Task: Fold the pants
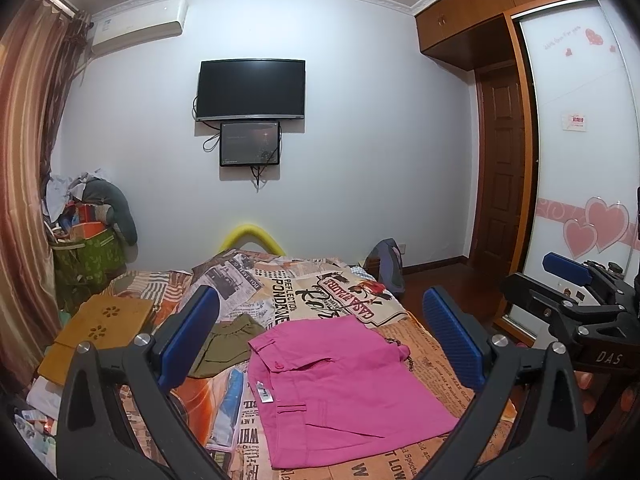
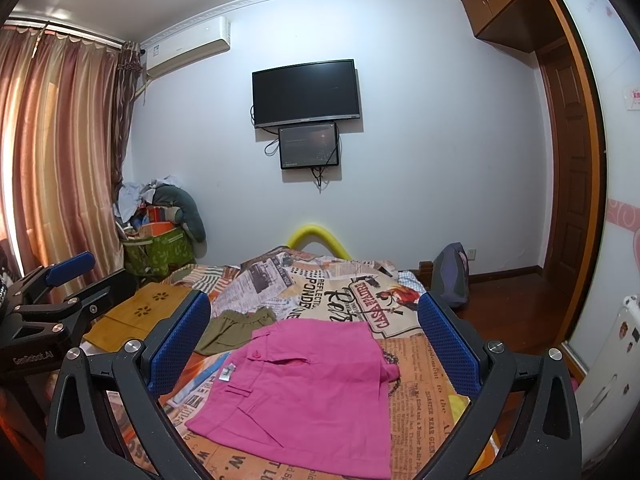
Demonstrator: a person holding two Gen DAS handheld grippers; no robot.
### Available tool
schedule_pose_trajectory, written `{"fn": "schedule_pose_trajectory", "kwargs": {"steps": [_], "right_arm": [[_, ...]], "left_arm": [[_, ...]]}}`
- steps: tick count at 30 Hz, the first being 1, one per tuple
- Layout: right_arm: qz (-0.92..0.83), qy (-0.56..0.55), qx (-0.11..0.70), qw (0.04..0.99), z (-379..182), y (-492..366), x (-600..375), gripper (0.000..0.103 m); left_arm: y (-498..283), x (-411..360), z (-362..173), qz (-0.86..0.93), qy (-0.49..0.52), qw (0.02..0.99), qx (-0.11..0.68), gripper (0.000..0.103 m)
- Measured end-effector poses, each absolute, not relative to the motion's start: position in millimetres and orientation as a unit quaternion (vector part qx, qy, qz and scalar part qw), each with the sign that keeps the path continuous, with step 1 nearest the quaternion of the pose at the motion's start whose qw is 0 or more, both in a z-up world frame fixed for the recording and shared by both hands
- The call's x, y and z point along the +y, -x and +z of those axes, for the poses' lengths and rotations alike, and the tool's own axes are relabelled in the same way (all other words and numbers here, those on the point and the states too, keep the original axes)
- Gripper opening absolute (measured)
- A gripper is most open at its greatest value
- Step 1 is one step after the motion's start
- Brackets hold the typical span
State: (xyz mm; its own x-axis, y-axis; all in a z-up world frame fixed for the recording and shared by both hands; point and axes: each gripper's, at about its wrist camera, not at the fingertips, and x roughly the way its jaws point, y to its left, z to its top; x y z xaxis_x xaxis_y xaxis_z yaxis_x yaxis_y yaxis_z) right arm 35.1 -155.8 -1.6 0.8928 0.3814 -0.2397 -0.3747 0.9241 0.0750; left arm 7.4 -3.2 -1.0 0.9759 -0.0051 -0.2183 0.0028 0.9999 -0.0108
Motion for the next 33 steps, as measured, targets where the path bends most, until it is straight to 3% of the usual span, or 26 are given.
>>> {"fn": "schedule_pose_trajectory", "kwargs": {"steps": [33], "right_arm": [[0.196,-0.013,0.133,0.971,-5.6,-36.8,-153.2,0.103]], "left_arm": [[-5.7,-2.4,-5.1,-0.001,0.004,0.994,0.109,0.103]]}}
